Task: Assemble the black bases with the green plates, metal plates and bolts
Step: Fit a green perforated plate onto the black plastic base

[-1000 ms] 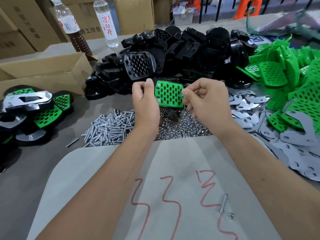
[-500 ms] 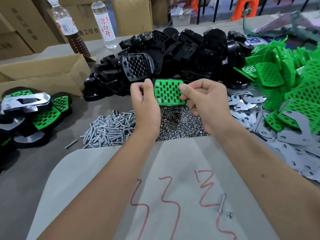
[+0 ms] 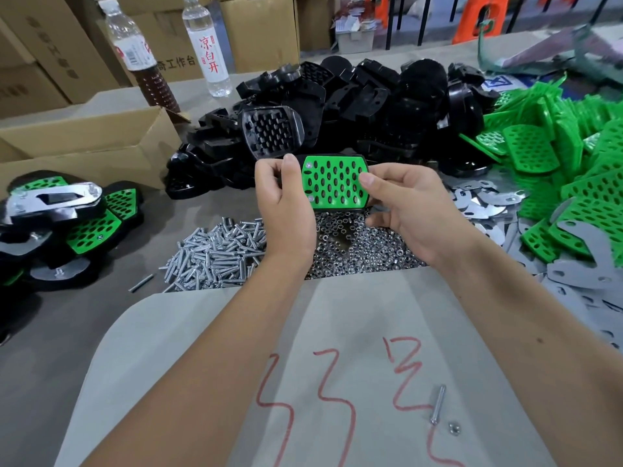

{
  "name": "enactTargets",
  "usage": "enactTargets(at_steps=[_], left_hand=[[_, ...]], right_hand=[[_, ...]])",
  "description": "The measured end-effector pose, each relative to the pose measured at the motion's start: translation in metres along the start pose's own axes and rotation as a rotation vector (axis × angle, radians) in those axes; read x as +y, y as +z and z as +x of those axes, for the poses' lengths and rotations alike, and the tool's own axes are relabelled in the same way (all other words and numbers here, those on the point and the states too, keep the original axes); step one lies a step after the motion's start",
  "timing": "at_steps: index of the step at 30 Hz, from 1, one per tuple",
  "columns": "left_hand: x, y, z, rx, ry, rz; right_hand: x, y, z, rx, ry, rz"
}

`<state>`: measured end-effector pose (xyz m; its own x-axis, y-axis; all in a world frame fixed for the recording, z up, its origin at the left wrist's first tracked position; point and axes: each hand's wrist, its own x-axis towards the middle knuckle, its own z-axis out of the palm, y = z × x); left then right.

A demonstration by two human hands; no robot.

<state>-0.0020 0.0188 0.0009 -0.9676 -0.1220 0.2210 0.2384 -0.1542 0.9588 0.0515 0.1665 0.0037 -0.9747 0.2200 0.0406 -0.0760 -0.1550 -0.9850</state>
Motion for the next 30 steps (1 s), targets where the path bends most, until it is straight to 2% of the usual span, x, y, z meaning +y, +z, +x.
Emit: enactTargets(at_steps=[8,10,12,14,16,19,21,24,26,29,30], left_hand=[[0.0,0.0,-0.001,0.003,0.053,0.054],[0.0,0.001,-0.002,-0.007,0.093,0.135],[0.0,0.002,-0.002,0.0,0.089,0.226],[0.005,0.005,-0.004,0.05,-0.029,0.227],[0.017,0.012,-0.007,0.045,-0.27,0.048],[0.039,0.019,-0.006,-0.174,-0.625,-0.303],[0.051,0.019,-0.006,-0.305,-0.749,-0.437],[0.052,0.022,-0.011,-0.393,-0.782,-0.435],[0.045,0.025,-0.021,-0.459,-0.783,-0.359],[0.036,0.034,-0.037,-0.49,-0.778,-0.298],[0.033,0.037,-0.04,-0.479,-0.77,-0.296]], right_hand=[[0.003,-0.001,0.002,-0.01,-0.005,-0.069],[0.001,0.002,0.002,0.069,-0.056,-0.101],[-0.004,0.004,0.002,0.179,-0.166,-0.256],[-0.01,0.004,0.0,0.288,-0.368,-0.596],[-0.015,0.007,-0.006,0.314,-0.595,-0.91],[-0.019,0.013,-0.017,0.246,-0.842,-1.212],[-0.019,0.015,-0.024,0.264,-0.894,-1.308],[-0.019,0.004,-0.036,0.295,-0.879,-1.368],[-0.019,-0.008,-0.044,0.22,-0.819,-1.378],[-0.026,-0.03,-0.056,0.031,-0.581,-1.247],[-0.03,-0.038,-0.061,0.015,-0.49,-1.154]])
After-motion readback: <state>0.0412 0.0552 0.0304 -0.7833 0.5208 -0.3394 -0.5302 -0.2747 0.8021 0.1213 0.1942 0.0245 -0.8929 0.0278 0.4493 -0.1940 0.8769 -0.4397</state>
